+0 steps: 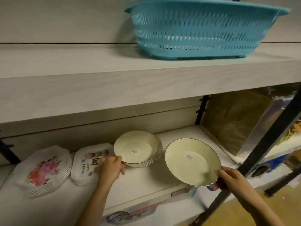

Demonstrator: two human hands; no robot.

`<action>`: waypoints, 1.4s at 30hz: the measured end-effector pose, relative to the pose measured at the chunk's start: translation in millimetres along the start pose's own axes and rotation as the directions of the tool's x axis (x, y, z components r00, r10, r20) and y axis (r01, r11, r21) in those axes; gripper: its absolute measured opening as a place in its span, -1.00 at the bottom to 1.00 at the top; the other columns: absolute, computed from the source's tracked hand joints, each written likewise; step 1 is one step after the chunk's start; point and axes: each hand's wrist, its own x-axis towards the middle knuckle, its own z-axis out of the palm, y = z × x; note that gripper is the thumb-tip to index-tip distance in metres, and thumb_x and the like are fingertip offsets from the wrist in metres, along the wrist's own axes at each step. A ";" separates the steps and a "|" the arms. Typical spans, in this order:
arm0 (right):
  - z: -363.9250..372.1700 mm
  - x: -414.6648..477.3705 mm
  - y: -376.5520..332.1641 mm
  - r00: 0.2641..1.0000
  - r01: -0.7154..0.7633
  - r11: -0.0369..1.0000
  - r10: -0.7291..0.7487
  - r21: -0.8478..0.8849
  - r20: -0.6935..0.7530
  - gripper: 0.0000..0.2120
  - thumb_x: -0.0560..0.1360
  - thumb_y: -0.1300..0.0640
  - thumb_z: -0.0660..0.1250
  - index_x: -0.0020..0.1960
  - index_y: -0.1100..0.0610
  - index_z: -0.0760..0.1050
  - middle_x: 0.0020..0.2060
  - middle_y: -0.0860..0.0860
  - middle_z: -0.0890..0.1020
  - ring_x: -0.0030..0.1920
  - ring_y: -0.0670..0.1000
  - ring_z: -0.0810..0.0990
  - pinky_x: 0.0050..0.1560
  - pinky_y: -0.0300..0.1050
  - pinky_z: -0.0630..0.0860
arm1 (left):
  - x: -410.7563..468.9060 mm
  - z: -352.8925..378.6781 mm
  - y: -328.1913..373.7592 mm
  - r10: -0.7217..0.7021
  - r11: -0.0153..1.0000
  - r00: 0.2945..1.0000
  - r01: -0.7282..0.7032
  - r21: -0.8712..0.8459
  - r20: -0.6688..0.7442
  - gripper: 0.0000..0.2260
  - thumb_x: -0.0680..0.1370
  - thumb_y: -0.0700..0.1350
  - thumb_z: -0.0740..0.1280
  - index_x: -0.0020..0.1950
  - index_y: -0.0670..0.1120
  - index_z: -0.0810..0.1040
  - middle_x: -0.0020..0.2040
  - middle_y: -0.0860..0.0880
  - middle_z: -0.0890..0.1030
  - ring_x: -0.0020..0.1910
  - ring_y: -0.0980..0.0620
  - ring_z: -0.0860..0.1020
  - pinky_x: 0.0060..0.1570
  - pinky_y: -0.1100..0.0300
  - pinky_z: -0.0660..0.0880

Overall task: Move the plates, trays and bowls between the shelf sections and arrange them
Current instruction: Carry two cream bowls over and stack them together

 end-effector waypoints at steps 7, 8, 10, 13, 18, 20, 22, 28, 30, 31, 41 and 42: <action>-7.6 39.7 -10.6 0.995 0.024 0.999 -0.027 0.026 0.091 -0.74 0.60 0.23 0.09 -0.12 0.32 0.49 -0.51 0.12 0.59 -0.50 -0.02 0.56 -0.37 -0.21 0.52 | 16.8 34.6 14.3 -0.067 0.998 0.996 0.067 -0.007 -0.063 -0.60 0.55 -0.19 0.17 -0.50 -0.16 0.46 -0.72 0.03 0.45 -0.57 -0.02 0.37 -0.52 0.23 0.25; -5.7 44.2 -12.4 0.994 0.053 0.998 -0.054 0.021 0.093 -0.74 0.60 0.25 0.09 -0.13 0.33 0.49 -0.53 0.10 0.58 -0.55 -0.09 0.55 -0.43 -0.26 0.49 | 18.1 37.8 14.0 -0.069 0.998 0.995 0.069 0.002 -0.068 -0.60 0.56 -0.17 0.18 -0.49 -0.16 0.46 -0.69 0.03 0.45 -0.58 -0.02 0.37 -0.52 0.23 0.24; 0.3 52.6 -16.6 0.988 0.106 0.994 -0.108 0.020 0.111 -0.73 0.59 0.27 0.08 -0.16 0.33 0.48 -0.55 0.07 0.58 -0.59 -0.15 0.51 -0.39 -0.21 0.45 | 18.0 42.2 14.5 -0.049 0.998 0.996 0.052 0.041 -0.079 -0.60 0.58 -0.11 0.20 -0.47 -0.14 0.45 -0.61 0.00 0.45 -0.59 0.02 0.35 -0.50 0.24 0.25; 15.5 64.4 -25.1 0.974 0.167 0.985 -0.171 0.039 0.152 -0.72 0.59 0.27 0.07 -0.20 0.27 0.48 -0.47 0.11 0.61 -0.54 -0.14 0.55 -0.32 -0.17 0.43 | 13.9 42.1 17.0 0.008 0.988 0.991 0.012 0.153 -0.133 -0.57 0.57 0.00 0.21 -0.49 -0.08 0.41 -0.57 -0.01 0.43 -0.57 0.06 0.37 -0.44 0.23 0.30; 54.5 89.6 -39.6 0.943 0.225 0.973 -0.230 0.045 0.243 -0.76 0.57 0.29 0.08 -0.21 0.26 0.45 -0.43 0.13 0.60 -0.41 0.00 0.56 -0.39 -0.28 0.45 | 0.7 34.2 6.0 0.039 0.974 0.977 0.010 0.226 -0.211 -0.62 0.59 0.05 0.14 -0.38 -0.07 0.42 -0.43 -0.06 0.51 -0.44 0.04 0.46 -0.34 0.21 0.36; 73.9 101.6 -43.0 0.935 0.231 0.972 -0.236 0.049 0.266 -0.77 0.56 0.30 0.09 -0.21 0.28 0.44 -0.42 0.15 0.58 -0.47 -0.04 0.55 -0.46 -0.34 0.45 | -4.9 30.3 -1.8 0.051 0.979 0.969 0.000 0.205 -0.242 -0.66 0.60 0.00 0.16 -0.38 -0.04 0.38 -0.37 -0.08 0.54 -0.39 0.02 0.47 -0.27 0.16 0.42; 93.5 112.5 -44.9 0.932 0.217 0.973 -0.231 0.078 0.279 -0.79 0.55 0.32 0.09 -0.20 0.29 0.43 -0.42 0.16 0.56 -0.56 -0.13 0.53 -0.51 -0.38 0.44 | -11.3 26.1 -7.5 0.059 0.982 0.968 -0.013 0.187 -0.244 -0.69 0.60 -0.04 0.18 -0.35 -0.02 0.35 -0.34 -0.07 0.54 -0.36 0.04 0.47 -0.32 0.22 0.40; 128.3 137.9 -42.7 0.930 0.266 0.958 -0.227 -0.105 0.288 -0.70 0.52 0.24 0.15 -0.37 0.19 0.44 -0.51 0.04 0.56 -0.52 -0.10 0.50 -0.39 -0.29 0.44 | -19.3 17.7 -15.9 0.077 0.986 0.966 -0.036 0.165 -0.248 -0.86 0.60 -0.06 0.16 -0.11 -0.08 0.40 -0.13 -0.19 0.62 -0.16 -0.05 0.55 -0.30 0.33 0.36; 129.9 146.9 -41.6 0.934 0.308 0.895 -0.220 -0.323 0.281 -0.65 0.52 0.08 0.20 -0.43 0.10 0.42 -0.47 0.00 0.55 -0.38 0.00 0.51 -0.26 -0.16 0.42 | -19.4 17.5 -14.4 0.094 0.987 0.964 -0.057 0.151 -0.250 -0.88 0.60 -0.07 0.17 -0.09 -0.09 0.40 -0.13 -0.18 0.61 -0.17 -0.05 0.54 -0.29 0.33 0.37; 128.5 150.8 -40.9 0.941 0.306 0.860 -0.206 -0.409 0.269 -0.63 0.52 -0.01 0.22 -0.43 0.08 0.39 -0.44 -0.01 0.53 -0.33 0.02 0.49 -0.27 -0.14 0.39 | -20.2 18.3 -11.8 0.100 0.988 0.964 -0.068 0.139 -0.245 -0.88 0.59 -0.08 0.17 -0.09 -0.10 0.39 -0.15 -0.15 0.59 -0.20 -0.03 0.53 -0.28 0.30 0.38; 127.2 158.4 -24.7 0.944 0.145 0.979 -0.095 -0.141 0.317 -0.40 0.50 -0.11 0.26 0.40 0.18 0.18 -0.09 0.05 0.56 -0.05 0.10 0.55 0.09 -0.01 0.49 | 9.6 53.4 5.9 -0.141 0.990 0.990 0.141 0.020 -0.005 -0.53 0.62 0.01 0.05 0.48 -0.18 0.15 0.43 -0.19 0.32 0.38 -0.14 0.34 0.31 0.06 0.31; 129.6 157.8 -22.8 0.929 0.125 0.988 -0.083 -0.094 0.361 -0.40 0.52 -0.08 0.24 0.43 0.16 0.14 -0.12 0.05 0.56 -0.09 0.08 0.54 0.02 -0.03 0.50 | 13.3 56.1 5.0 -0.159 0.987 0.987 0.159 0.007 0.003 -0.56 0.63 -0.01 0.05 0.46 -0.18 0.18 0.41 -0.20 0.35 0.34 -0.15 0.38 0.29 0.05 0.34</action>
